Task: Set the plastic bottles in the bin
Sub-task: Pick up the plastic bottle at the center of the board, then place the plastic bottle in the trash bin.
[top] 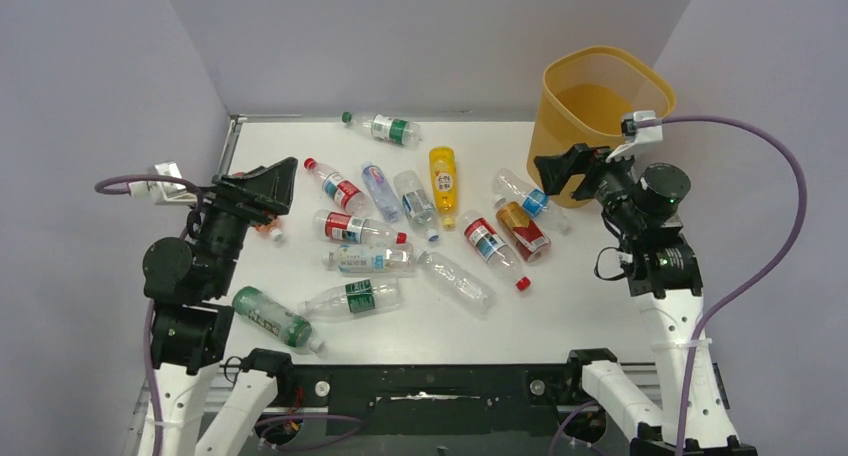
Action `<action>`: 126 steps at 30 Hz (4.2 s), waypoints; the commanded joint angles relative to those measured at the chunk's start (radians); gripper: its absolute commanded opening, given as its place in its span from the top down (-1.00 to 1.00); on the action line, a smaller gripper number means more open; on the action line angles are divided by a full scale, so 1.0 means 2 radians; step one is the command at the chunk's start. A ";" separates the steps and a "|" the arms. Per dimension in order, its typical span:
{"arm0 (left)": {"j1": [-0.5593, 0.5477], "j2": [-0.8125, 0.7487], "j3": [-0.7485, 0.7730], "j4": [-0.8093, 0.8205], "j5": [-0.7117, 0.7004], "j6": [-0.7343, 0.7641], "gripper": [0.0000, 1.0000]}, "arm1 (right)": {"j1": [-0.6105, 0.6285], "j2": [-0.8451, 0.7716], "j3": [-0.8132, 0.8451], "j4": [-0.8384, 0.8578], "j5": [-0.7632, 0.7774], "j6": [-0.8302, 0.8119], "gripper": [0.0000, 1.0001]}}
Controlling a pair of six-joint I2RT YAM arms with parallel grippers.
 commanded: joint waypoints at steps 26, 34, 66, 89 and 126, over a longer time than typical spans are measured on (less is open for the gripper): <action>-0.001 0.049 -0.194 0.259 0.376 -0.222 -0.95 | 0.370 0.177 0.054 -0.201 0.361 -0.007 -0.96; -0.001 0.072 -0.085 -0.063 0.234 -0.036 -0.95 | 0.393 0.136 -0.002 -0.064 0.351 -0.044 -0.95; 0.018 0.072 -0.153 -0.052 0.281 -0.053 -0.95 | 0.368 0.335 -0.072 -0.083 0.147 -0.060 -0.91; 0.014 0.069 -0.169 -0.033 0.283 -0.068 -0.95 | 0.382 0.294 -0.038 -0.145 0.179 -0.053 -0.05; 0.003 0.081 -0.193 -0.004 0.289 -0.086 -0.95 | -0.088 0.297 0.377 -0.053 0.176 -0.034 -0.08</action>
